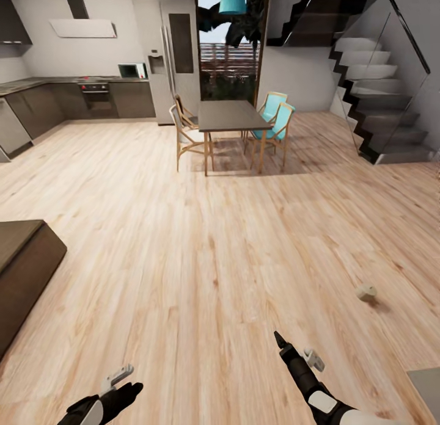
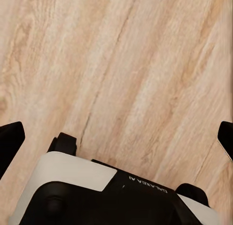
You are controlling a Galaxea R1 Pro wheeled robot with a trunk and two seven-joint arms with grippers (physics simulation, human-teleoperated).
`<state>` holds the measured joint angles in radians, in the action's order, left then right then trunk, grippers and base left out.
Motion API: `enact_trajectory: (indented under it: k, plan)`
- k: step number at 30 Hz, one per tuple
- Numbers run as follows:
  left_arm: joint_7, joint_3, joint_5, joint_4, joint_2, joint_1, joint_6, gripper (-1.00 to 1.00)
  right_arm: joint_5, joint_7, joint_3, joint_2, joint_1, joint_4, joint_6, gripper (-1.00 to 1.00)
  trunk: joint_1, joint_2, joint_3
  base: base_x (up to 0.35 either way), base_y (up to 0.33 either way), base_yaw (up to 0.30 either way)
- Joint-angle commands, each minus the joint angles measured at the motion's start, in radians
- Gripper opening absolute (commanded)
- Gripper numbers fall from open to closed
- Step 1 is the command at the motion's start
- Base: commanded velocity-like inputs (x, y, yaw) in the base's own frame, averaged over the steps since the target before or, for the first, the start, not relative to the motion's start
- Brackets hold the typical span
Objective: Place each of the two pumpkins and all three candles from the living room inside a cabinet in the living room (use any cabinet), then make sure every cabinet is closed, and position the cauldron so it is next to a table in the living room.
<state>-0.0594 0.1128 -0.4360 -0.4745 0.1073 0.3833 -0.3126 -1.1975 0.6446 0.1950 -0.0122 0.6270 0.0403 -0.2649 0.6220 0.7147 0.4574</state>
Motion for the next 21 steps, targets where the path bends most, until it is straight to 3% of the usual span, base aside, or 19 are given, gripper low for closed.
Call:
enact_trajectory:
  k: [1,6,13,19,21]
  plan:
    - [-0.004,0.007,-0.005,0.000,0.000,0.000,-0.007,1.00,-0.006,0.010,0.008,0.000,0.001,0.004,-0.005,1.00,0.001,0.001,0.001,0.324,0.000,-0.033]
    - [-0.004,0.007,-0.007,0.000,0.003,0.000,-0.005,1.00,0.001,0.019,0.010,0.003,0.001,0.002,-0.011,1.00,0.001,0.001,0.001,0.337,0.000,-0.059]
    - [-0.004,0.008,-0.006,0.032,0.005,0.000,-0.002,1.00,0.032,0.021,0.010,0.006,0.002,0.001,-0.017,1.00,0.001,0.001,-0.003,0.343,0.038,-0.236]
    - [-0.004,0.008,-0.006,0.038,0.004,0.000,-0.001,1.00,0.113,0.019,0.009,0.005,0.001,-0.002,-0.022,1.00,0.001,0.001,-0.008,0.344,0.093,-0.249]
    - [-0.004,0.008,-0.006,0.039,0.004,0.000,0.000,1.00,0.120,0.019,0.009,0.004,0.001,-0.002,-0.024,1.00,0.001,0.001,-0.010,0.344,0.099,-0.248]
